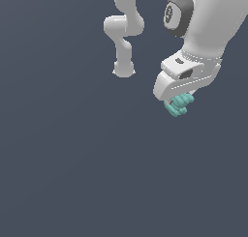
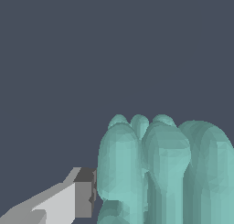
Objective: Pick up the object and move it to a goal position.
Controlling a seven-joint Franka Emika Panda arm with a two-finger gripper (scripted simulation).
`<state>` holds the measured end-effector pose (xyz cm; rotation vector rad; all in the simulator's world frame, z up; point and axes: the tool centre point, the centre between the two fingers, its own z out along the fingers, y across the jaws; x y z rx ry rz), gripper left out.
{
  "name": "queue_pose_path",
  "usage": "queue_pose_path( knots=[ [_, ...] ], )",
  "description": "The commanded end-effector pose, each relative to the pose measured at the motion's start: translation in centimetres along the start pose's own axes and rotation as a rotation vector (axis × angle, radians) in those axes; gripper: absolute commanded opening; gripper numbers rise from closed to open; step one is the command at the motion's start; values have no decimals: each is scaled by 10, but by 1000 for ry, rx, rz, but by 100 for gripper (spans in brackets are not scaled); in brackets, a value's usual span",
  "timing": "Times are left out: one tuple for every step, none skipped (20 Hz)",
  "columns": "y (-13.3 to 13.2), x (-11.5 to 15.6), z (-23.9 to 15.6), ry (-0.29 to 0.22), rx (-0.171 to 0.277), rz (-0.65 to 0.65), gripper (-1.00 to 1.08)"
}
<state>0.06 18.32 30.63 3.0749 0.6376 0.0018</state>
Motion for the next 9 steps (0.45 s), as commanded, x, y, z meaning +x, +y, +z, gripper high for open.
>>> queue_pose_path(
  knots=[
    [-14,3,-13,-1,1,2,-100],
    [-18,4,-16,-1,1,2,-100],
    [-22,5,-19,-1,1,2,-100],
    [-25,5,-22,-1,1,2,-100],
    [-27,6,-24,-1,1,2,-100],
    [-29,7,-26,-1,1,2,-100],
    [-30,7,-27,-1,1,2,-100],
    [-31,7,-27,-1,1,2,-100],
    [-31,7,-28,-1,1,2,-100]
  ],
)
